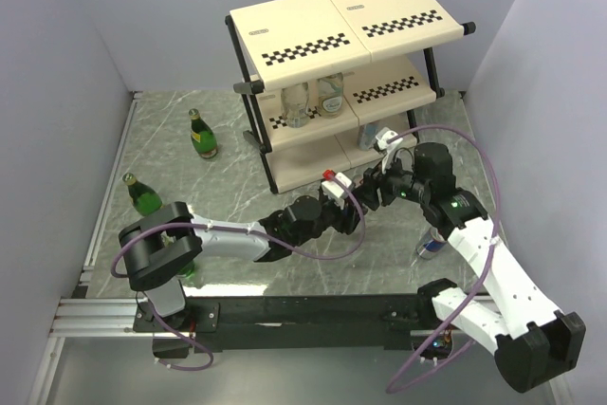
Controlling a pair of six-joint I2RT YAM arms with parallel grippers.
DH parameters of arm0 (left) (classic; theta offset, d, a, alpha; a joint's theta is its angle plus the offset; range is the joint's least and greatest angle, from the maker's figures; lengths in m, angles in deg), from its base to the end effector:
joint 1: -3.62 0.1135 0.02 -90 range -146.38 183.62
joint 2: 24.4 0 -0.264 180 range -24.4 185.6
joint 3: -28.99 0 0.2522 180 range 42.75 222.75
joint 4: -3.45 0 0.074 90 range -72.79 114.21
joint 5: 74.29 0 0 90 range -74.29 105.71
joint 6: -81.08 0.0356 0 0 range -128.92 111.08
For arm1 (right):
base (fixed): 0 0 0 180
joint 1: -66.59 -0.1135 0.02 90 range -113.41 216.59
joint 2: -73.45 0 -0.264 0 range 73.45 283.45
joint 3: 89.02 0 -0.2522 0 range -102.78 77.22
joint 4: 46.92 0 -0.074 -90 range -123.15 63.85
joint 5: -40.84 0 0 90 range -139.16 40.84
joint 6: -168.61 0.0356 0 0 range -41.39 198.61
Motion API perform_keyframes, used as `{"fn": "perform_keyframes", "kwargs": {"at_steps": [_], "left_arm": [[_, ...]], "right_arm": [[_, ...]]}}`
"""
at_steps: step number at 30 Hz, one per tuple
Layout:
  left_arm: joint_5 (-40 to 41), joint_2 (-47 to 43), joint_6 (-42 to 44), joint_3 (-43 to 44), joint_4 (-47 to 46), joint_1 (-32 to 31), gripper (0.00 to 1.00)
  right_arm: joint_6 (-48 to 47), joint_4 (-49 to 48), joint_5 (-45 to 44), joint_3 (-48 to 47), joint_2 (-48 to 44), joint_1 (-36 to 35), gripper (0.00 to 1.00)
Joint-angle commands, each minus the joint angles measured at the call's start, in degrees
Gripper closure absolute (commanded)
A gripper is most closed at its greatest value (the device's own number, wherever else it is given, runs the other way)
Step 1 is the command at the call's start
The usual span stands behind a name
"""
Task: Place and organize the beverage onto the shelf
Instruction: Pick up the drink from the center of the board.
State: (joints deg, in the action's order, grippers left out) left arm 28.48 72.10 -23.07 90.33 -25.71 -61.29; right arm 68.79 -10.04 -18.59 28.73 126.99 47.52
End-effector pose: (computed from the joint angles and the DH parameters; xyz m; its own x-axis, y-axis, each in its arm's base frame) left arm 0.1616 -0.3265 0.2192 -0.2361 -0.0580 -0.9700 0.7552 0.6172 -0.2207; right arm 0.1875 0.0840 0.3146 -0.3194 -0.2658 -0.9096 -0.7708 0.6312 0.0862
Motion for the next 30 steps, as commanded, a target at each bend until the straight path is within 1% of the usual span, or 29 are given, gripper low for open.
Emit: {"fn": "perform_keyframes", "kwargs": {"at_steps": [1, 4, 6, 7, 8, 10, 11, 12, 13, 14, 15, 16, 17, 20, 22, 26, 30], "left_arm": [[-0.47, -0.01, -0.09, 3.32, -4.63, 0.48, 0.39], [-0.56, 0.26, -0.17, 3.40, -5.42, 0.66, 0.41], [-0.82, 0.26, -0.09, 3.05, -6.39, 0.92, 0.46], [-0.91, 0.26, 0.09, 2.88, -7.52, 1.01, 0.51], [-0.82, 0.26, 0.18, 2.88, -7.88, 1.18, 0.63], [-1.17, 0.17, 0.09, 2.88, -8.41, 1.62, 0.79], [-1.09, 0.17, 0.18, 2.88, -8.67, 1.80, 0.95], [-0.82, 0.17, 0.35, 2.96, -8.94, 1.80, 1.00], [-0.47, 0.08, 0.53, 2.70, -9.29, 1.89, 1.00], [-0.38, 0.08, 0.62, 2.27, -10.34, 1.89, 1.00], [-0.30, 0.08, 0.79, 2.00, -10.87, 1.89, 1.00], [0.05, 0.00, 0.97, 1.56, -11.66, 1.97, 1.00], [0.49, -0.01, 1.14, 0.52, -13.14, 1.89, 1.00], [1.72, 0.08, 1.06, -1.77, -15.79, 2.06, 1.00], [2.43, 0.08, 1.32, -2.74, -18.07, 2.06, 1.00], [3.83, -0.09, 1.85, -5.20, -21.24, 1.98, 1.00], [5.24, -0.45, 2.72, -6.17, -21.95, 2.15, 1.00]], "right_arm": [[-1.16, -3.51, -4.20, 0.41, -1.95, -1.49, 1.00], [-1.07, -3.69, -5.16, 0.33, -1.86, -2.28, 1.00], [-0.81, -4.13, -5.43, 0.50, -1.86, -2.72, 1.00], [-0.64, -4.22, -5.52, 0.50, -1.95, -2.73, 1.00], [-0.20, -4.22, -5.43, 0.41, -1.86, -2.81, 1.00], [0.24, -4.04, -5.34, 0.24, -1.77, -2.73, 1.00], [0.42, -3.95, -5.26, -0.11, -1.60, -2.81, 0.93], [0.51, -3.52, -5.25, -0.29, -1.42, -2.81, 0.86], [0.68, -3.51, -5.25, -0.55, -1.25, -2.81, 0.78], [0.77, -3.43, -5.34, -0.81, -1.24, -2.81, 0.61], [0.77, -3.25, -5.34, -0.99, -1.24, -2.81, 0.54], [0.77, -3.16, -5.26, -1.34, -1.24, -2.81, 0.43], [0.95, -3.16, -5.43, -1.43, -1.24, -2.81, 0.37], [1.03, -2.90, -5.34, -2.31, -1.24, -2.81, 0.25], [1.12, -2.55, -5.34, -3.10, -1.07, -2.81, 0.19], [0.95, -1.76, -4.03, -4.24, -0.89, -2.73, 0.16], [0.69, -1.23, -3.68, -4.86, -1.15, -2.29, 0.15]]}}
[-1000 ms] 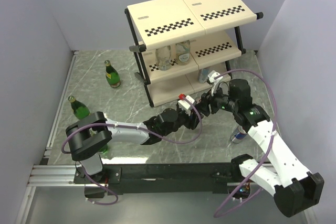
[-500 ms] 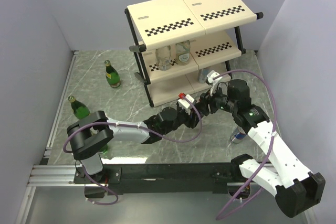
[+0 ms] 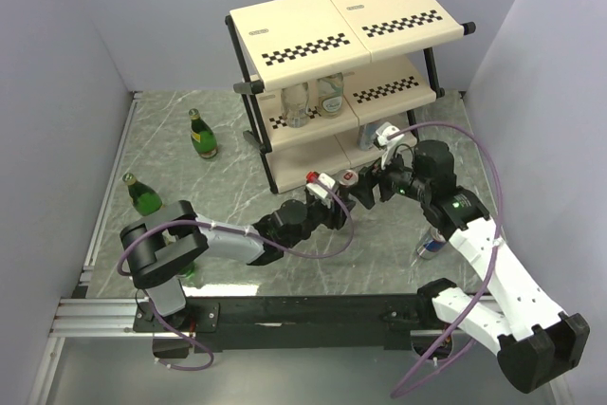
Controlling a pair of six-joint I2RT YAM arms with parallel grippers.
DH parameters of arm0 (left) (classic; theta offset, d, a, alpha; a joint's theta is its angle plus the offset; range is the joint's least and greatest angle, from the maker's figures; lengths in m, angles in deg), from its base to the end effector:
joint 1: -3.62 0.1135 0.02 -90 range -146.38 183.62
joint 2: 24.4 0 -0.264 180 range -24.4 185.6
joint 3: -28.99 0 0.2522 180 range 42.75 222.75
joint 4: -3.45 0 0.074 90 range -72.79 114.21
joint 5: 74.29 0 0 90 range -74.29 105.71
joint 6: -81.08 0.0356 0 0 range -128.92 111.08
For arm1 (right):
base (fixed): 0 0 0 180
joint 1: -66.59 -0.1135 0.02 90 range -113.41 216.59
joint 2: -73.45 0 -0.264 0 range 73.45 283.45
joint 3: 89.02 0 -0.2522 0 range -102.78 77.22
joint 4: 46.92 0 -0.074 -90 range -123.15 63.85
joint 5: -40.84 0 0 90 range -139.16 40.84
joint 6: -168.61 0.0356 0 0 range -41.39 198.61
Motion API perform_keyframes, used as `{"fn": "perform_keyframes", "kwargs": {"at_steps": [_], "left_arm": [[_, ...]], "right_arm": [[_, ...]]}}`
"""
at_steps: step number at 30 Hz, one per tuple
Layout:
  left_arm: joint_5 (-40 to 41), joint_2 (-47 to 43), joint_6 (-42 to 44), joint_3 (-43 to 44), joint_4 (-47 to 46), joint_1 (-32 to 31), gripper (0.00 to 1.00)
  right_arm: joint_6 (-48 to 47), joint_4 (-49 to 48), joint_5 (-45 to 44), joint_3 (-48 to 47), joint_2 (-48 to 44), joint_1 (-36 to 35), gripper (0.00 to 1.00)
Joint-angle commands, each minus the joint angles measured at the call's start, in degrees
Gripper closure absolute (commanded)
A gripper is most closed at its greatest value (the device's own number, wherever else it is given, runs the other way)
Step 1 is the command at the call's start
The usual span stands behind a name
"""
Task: Place and organize the beverage onto the shelf
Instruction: Pick up the drink from the center of the board, then place the drink on the shelf.
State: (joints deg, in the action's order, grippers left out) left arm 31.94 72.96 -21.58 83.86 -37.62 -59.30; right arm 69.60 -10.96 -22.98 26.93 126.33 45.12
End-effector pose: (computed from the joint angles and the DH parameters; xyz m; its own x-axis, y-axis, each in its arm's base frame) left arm 0.1673 -0.3053 0.2023 -0.1705 -0.1288 -0.9769 0.7075 0.6740 -0.2123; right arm 0.1844 0.0894 0.3284 -0.2756 -0.2594 -0.9256 -0.7537 0.6560 0.0405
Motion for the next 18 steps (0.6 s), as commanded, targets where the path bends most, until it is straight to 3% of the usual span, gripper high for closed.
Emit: {"fn": "perform_keyframes", "kwargs": {"at_steps": [1, 18], "left_arm": [[1.88, -1.38, 1.33, -0.14, -9.95, 0.25, 1.00], [9.78, 1.16, -1.75, -4.36, -19.69, 4.47, 1.00]], "right_arm": [[-0.21, -0.40, 1.16, -3.42, -1.02, 0.47, 0.14], [-0.21, 0.92, 10.65, -3.16, -3.22, 13.03, 0.13]]}}
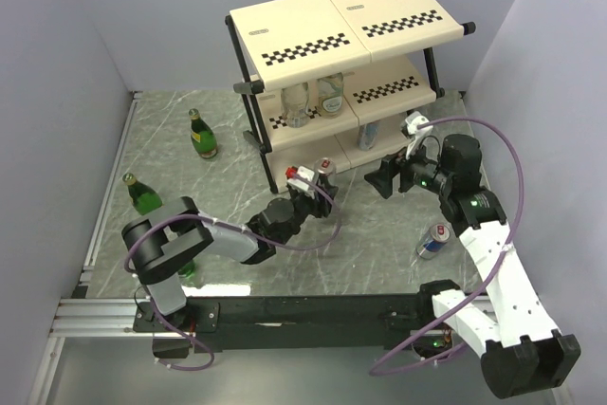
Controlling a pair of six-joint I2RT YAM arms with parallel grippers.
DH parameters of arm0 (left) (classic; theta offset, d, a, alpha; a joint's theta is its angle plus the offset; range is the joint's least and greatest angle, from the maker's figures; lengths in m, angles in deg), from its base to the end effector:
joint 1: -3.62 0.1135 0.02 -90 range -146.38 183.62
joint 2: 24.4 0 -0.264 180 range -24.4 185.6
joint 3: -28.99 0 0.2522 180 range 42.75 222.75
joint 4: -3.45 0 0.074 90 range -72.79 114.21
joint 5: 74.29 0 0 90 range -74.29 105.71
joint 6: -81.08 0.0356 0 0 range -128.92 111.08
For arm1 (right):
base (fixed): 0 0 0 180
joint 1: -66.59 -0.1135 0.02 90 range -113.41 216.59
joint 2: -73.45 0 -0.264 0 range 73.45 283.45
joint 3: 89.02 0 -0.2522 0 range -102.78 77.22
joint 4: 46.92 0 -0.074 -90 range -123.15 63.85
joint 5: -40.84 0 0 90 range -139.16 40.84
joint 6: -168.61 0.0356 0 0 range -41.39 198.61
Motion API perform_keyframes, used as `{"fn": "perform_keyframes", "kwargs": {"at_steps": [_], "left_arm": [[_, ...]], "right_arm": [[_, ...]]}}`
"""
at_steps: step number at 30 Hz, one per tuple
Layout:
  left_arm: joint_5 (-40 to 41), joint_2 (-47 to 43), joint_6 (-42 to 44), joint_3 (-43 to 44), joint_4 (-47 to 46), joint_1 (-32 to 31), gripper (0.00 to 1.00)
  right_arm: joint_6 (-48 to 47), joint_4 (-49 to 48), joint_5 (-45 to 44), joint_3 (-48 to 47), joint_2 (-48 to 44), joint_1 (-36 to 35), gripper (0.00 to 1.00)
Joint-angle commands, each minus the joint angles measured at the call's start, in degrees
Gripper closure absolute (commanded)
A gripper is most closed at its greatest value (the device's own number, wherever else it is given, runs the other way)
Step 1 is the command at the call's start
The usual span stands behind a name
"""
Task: Place and organize the beverage onto the shelf
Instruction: Place the drink on the shelf.
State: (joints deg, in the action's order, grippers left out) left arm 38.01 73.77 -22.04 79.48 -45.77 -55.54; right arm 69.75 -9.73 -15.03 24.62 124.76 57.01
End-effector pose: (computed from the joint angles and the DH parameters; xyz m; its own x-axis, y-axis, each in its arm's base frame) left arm 0.1829 -0.2800 0.1912 -0.1228 -0.2041 -0.9712 0.5874 0.7739 -0.2368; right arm 0.1883 0.0520 0.3461 -0.2670 -0.1744 -0.9478 -0.6997 0.7114 0.0663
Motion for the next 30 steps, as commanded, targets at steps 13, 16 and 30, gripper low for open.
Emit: {"fn": "perform_keyframes", "kwargs": {"at_steps": [13, 16, 30], "left_arm": [[8.11, 3.34, -3.05, -4.39, -20.70, 5.89, 1.00], [7.58, 3.69, -3.57, -4.12, -21.13, 7.12, 1.00], [11.36, 7.12, -2.78, -3.07, -29.39, 7.83, 1.00]], "right_arm": [[-1.59, 0.40, 4.80, 0.13, -3.32, 4.13, 0.13], [-1.77, 0.57, 5.16, 0.22, -3.41, 4.57, 0.13], [-2.47, 1.10, 6.30, 0.48, -3.15, 5.72, 0.13]]}}
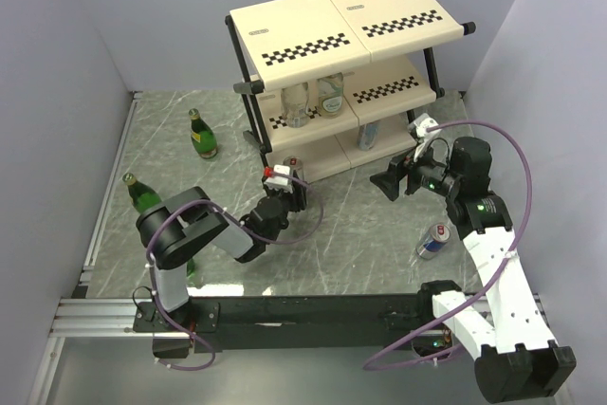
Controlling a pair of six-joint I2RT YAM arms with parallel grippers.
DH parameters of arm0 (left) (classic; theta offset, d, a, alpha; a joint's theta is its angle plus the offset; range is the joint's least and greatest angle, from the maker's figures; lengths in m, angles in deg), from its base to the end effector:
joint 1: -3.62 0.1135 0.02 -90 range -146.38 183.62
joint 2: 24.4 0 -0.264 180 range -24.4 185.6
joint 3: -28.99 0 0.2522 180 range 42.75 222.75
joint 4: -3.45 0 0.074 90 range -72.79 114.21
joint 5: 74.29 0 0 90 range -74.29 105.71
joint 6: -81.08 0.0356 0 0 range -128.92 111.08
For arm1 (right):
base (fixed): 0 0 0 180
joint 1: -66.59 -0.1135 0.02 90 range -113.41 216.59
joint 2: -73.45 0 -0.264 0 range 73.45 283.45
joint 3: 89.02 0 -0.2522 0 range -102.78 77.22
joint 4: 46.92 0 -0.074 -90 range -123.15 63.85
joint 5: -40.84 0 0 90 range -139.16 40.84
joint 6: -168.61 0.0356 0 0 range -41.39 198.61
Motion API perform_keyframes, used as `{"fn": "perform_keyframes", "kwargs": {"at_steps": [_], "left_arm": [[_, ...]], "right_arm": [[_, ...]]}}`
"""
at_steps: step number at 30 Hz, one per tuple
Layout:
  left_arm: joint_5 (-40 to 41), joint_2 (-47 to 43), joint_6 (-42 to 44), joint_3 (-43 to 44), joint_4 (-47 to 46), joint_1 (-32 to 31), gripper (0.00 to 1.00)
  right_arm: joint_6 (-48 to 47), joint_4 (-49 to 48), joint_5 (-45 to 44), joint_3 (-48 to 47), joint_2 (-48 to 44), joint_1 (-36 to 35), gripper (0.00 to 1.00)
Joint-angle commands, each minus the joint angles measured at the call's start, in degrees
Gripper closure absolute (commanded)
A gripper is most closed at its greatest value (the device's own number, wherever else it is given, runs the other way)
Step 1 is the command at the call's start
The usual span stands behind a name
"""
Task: Place and organize the beverage onto the shelf
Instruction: Place the drink on the shelf.
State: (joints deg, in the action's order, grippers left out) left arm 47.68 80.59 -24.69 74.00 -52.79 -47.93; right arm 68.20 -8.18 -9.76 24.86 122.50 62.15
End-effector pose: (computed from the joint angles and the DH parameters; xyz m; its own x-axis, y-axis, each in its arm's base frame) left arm 0.2128 -0.2377 0.1434 -0.1303 -0.2067 -0.9697 0.3122 0.9197 -0.2380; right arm 0.1801 0.0366 0.3494 -0.2450 -0.1591 -0.9564 -0.7038 0.7077 0.0626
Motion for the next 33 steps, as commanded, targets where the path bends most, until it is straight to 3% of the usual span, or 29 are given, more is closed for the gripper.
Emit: {"fn": "perform_keyframes", "kwargs": {"at_steps": [1, 6, 13, 33], "left_arm": [[1.17, 0.30, -0.05, 2.42, -22.90, 0.31, 1.00], [-5.94, -2.15, -1.19, 1.45, -20.80, 0.05, 1.00], [-2.87, -3.39, 2.05, -0.57, -22.46, 0.05, 1.00], [-0.50, -1.28, 4.96, 8.92, -14.82, 2.15, 1.00]], "right_arm": [[-0.92, -0.36, 1.21, 0.24, -0.89, 0.67, 0.13], [-3.29, 1.83, 4.19, -0.11, 0.86, 0.85, 0.13], [-5.41, 4.30, 8.33, -0.90, 2.45, 1.11, 0.13], [-5.76, 4.47, 8.59, -0.73, 2.09, 2.07, 0.13]]}}
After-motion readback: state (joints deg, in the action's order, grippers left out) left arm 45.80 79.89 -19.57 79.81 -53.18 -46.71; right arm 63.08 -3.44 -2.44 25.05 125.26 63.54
